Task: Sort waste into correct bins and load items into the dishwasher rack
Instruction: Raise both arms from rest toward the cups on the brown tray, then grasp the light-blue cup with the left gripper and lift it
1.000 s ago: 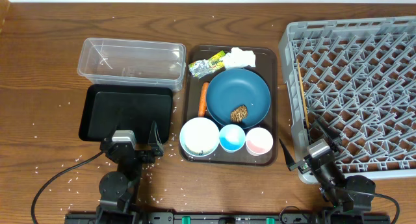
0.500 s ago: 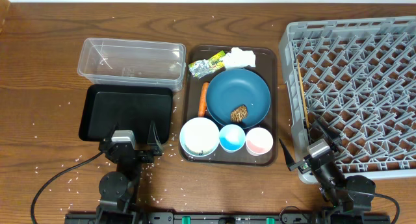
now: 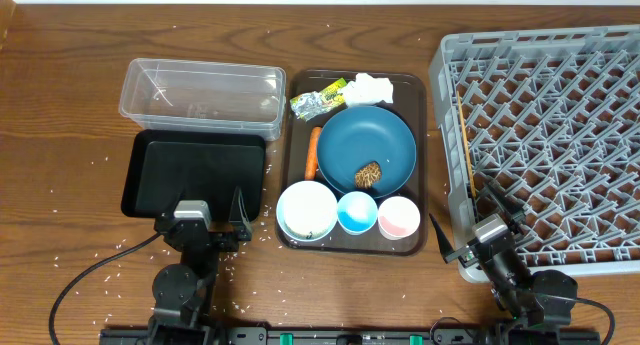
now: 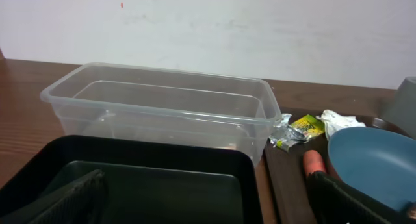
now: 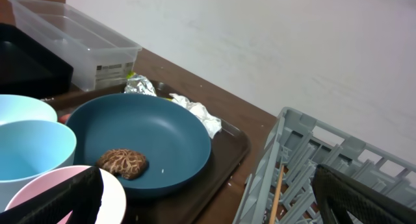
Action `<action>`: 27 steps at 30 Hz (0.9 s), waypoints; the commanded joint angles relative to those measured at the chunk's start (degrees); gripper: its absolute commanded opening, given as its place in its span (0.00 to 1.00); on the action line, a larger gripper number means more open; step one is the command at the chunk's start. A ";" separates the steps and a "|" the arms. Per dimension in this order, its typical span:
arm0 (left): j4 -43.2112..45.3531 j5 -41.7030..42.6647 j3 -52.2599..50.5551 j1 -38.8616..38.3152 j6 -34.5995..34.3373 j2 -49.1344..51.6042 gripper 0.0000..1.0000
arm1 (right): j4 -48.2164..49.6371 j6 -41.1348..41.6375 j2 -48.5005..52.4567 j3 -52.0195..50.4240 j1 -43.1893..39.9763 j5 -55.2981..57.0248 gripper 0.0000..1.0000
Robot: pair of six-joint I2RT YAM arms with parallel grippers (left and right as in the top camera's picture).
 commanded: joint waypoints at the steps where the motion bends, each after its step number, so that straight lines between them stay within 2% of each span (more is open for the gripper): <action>1: -1.46 2.51 -1.33 0.24 0.94 -0.28 0.98 | -0.04 0.79 -0.02 -0.15 0.59 -1.22 0.99; 2: -0.87 4.55 -1.25 0.24 0.90 -0.28 0.98 | 0.37 2.25 -0.02 -0.15 0.59 -1.44 0.99; 4: 0.13 9.22 -0.15 0.24 -1.03 -0.28 0.98 | 3.26 11.19 -0.02 0.04 0.59 -1.53 0.99; 7: -0.07 10.84 3.13 0.24 -4.31 0.11 0.98 | 4.59 19.85 -0.02 2.27 0.59 -1.51 0.99; 11: -3.96 11.13 11.47 0.24 -4.79 4.52 0.98 | 1.92 22.82 0.90 8.76 0.59 -1.46 0.99; 14: -11.67 11.26 21.84 0.24 -4.92 12.52 0.98 | -4.66 22.80 4.92 16.44 0.59 -0.31 0.99; 21: -33.05 19.19 49.90 0.02 -4.90 40.24 0.98 | -25.03 22.82 27.80 38.58 0.59 -0.13 0.99; 25: -47.17 19.12 64.92 -2.89 -4.87 55.71 0.98 | -36.96 19.63 43.04 51.56 0.59 -0.15 0.99; 27: -51.10 19.15 69.77 -4.85 -4.90 61.83 0.98 | -41.35 19.21 49.16 56.68 0.59 -0.17 0.99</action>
